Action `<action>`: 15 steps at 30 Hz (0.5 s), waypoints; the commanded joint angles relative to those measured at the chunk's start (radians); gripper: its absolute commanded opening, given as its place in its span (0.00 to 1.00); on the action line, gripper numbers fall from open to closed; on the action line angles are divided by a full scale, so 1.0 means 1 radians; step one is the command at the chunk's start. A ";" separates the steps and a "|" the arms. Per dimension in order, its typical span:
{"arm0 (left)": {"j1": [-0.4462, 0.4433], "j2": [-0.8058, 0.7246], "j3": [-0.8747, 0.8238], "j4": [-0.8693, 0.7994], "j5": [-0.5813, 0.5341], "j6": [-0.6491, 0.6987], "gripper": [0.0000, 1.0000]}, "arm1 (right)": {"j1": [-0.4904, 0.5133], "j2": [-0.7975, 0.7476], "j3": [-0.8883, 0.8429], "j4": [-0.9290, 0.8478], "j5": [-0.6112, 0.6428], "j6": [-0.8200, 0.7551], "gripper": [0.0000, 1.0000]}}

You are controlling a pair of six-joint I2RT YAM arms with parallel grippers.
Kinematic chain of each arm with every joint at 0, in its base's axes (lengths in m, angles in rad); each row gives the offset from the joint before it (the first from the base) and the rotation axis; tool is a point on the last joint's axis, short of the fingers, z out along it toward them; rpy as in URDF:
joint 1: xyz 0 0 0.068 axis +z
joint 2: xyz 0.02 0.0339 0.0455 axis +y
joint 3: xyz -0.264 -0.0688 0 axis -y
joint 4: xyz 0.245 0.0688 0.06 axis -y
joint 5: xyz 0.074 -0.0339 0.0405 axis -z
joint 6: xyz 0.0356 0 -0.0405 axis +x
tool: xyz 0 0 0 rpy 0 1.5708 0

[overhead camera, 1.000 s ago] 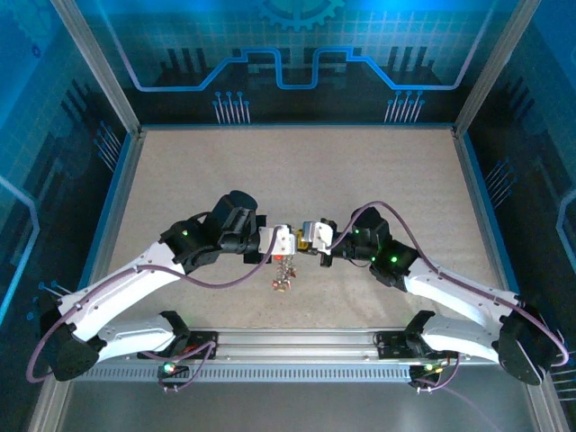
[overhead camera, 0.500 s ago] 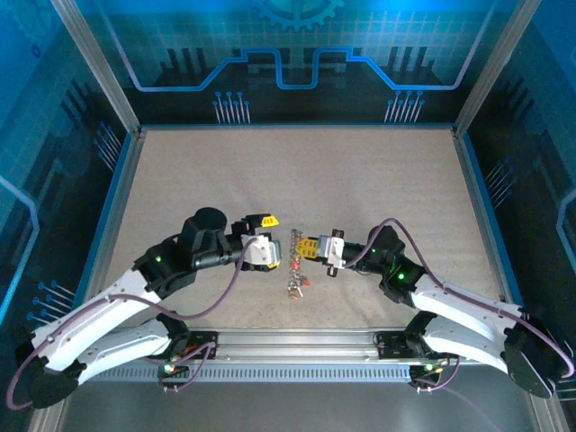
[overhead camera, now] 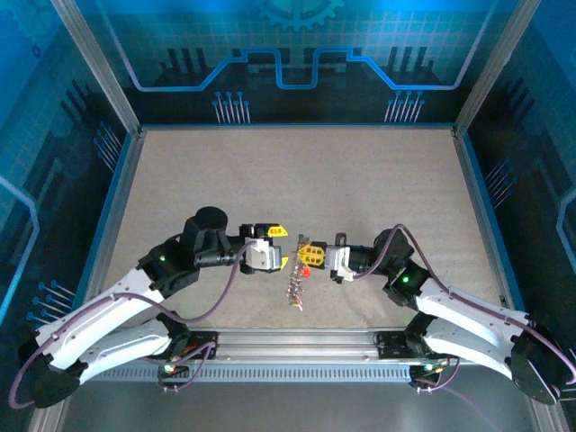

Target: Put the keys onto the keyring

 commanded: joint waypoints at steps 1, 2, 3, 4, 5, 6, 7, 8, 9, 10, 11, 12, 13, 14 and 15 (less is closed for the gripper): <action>0.006 0.015 0.004 0.028 0.104 -0.009 0.48 | 0.010 -0.023 0.019 0.027 -0.034 -0.042 0.00; 0.005 0.017 0.009 0.024 0.115 -0.010 0.48 | 0.007 -0.025 0.018 0.025 -0.036 -0.042 0.00; 0.005 0.016 0.008 0.026 0.119 -0.019 0.47 | 0.005 -0.024 0.019 0.029 -0.039 -0.038 0.00; 0.004 0.015 0.007 0.034 0.120 -0.028 0.46 | 0.005 -0.023 0.020 0.030 -0.040 -0.037 0.00; 0.005 0.014 0.002 0.046 0.123 -0.035 0.45 | 0.005 -0.021 0.023 0.029 -0.041 -0.034 0.00; 0.005 0.014 0.000 0.057 0.126 -0.037 0.45 | 0.005 -0.023 0.024 0.026 -0.040 -0.035 0.00; 0.006 0.015 0.001 0.064 0.133 -0.038 0.44 | 0.006 -0.024 0.025 0.022 -0.040 -0.037 0.00; 0.005 0.015 0.003 0.067 0.142 -0.040 0.43 | 0.006 -0.024 0.025 0.018 -0.043 -0.043 0.00; 0.005 0.015 0.006 0.065 0.150 -0.042 0.42 | 0.004 -0.024 0.025 0.016 -0.047 -0.048 0.00; 0.006 0.014 0.008 0.065 0.153 -0.044 0.41 | 0.002 -0.021 0.025 0.019 -0.050 -0.048 0.00; 0.006 0.013 0.008 0.064 0.155 -0.048 0.41 | 0.003 -0.020 0.025 0.022 -0.050 -0.047 0.00; 0.005 0.014 0.008 0.064 0.155 -0.047 0.39 | 0.002 -0.021 0.024 0.028 -0.048 -0.044 0.00; 0.005 0.013 0.008 0.062 0.155 -0.046 0.37 | 0.002 -0.023 0.024 0.031 -0.045 -0.042 0.00; 0.005 0.014 0.011 0.055 0.157 -0.038 0.36 | 0.002 -0.024 0.024 0.033 -0.040 -0.041 0.00; 0.005 0.014 0.013 0.043 0.157 -0.033 0.36 | 0.003 -0.026 0.024 0.032 -0.039 -0.043 0.00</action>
